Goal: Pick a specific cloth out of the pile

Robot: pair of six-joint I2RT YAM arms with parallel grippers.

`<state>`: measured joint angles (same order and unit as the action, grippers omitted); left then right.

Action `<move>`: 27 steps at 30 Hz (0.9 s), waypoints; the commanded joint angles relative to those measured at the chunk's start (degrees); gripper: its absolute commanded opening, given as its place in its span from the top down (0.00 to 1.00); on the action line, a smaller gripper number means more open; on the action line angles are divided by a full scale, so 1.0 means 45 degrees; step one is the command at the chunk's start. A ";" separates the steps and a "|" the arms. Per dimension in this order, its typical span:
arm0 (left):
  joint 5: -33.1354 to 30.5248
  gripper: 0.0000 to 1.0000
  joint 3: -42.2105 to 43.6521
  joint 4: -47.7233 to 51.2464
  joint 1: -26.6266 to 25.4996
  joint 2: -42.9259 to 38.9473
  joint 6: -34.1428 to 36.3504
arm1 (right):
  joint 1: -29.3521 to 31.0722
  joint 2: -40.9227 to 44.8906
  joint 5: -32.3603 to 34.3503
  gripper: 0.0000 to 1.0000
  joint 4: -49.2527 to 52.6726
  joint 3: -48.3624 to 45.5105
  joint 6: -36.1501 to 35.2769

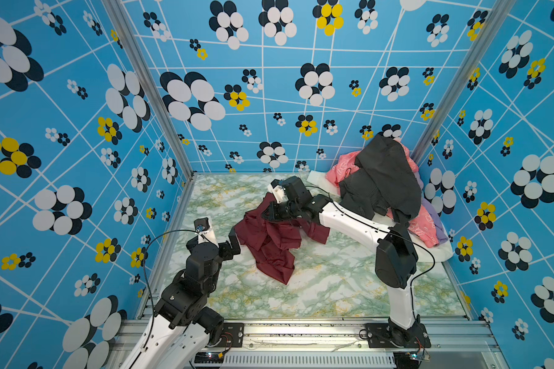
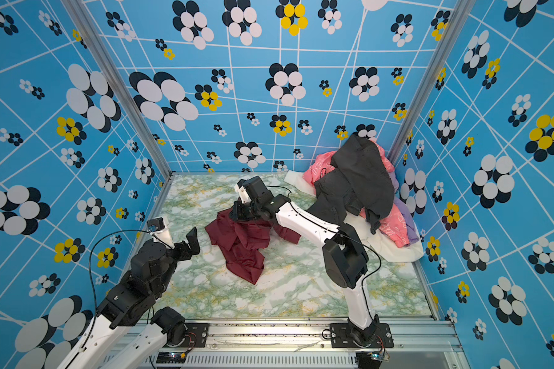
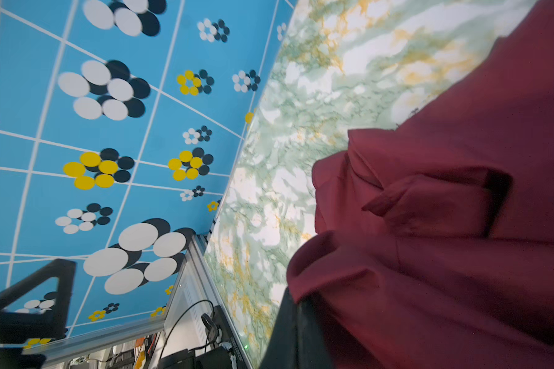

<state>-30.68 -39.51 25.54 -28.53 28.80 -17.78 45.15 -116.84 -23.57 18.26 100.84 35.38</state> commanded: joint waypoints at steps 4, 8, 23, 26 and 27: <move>-0.0293 0.01 -0.0303 0.0207 -0.0085 0.0027 0.0261 | 0.0272 -0.1124 0.0841 1.00 0.2557 -0.0053 -0.1005; -0.0325 0.01 -0.0313 0.0233 -0.0095 0.0031 0.0227 | 0.0393 -0.2477 0.1521 1.00 0.3911 0.0774 -0.1102; -0.0672 0.00 -0.0198 -0.0165 -0.0065 0.0443 0.0492 | 0.0687 -0.7370 0.0304 0.90 0.4788 0.7024 0.0077; -0.0800 0.00 -0.0131 -0.0341 -0.0060 0.0417 0.0543 | 0.0824 -0.8606 -0.0363 0.90 0.4975 0.8944 0.0331; -0.0837 0.00 -0.0112 -0.0402 -0.0065 0.0410 0.0570 | 0.0834 -0.9026 -0.0610 0.90 0.4915 0.9584 0.0488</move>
<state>-32.86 -39.51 25.23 -28.53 30.70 -16.38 47.83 -153.49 -22.09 37.93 139.59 35.66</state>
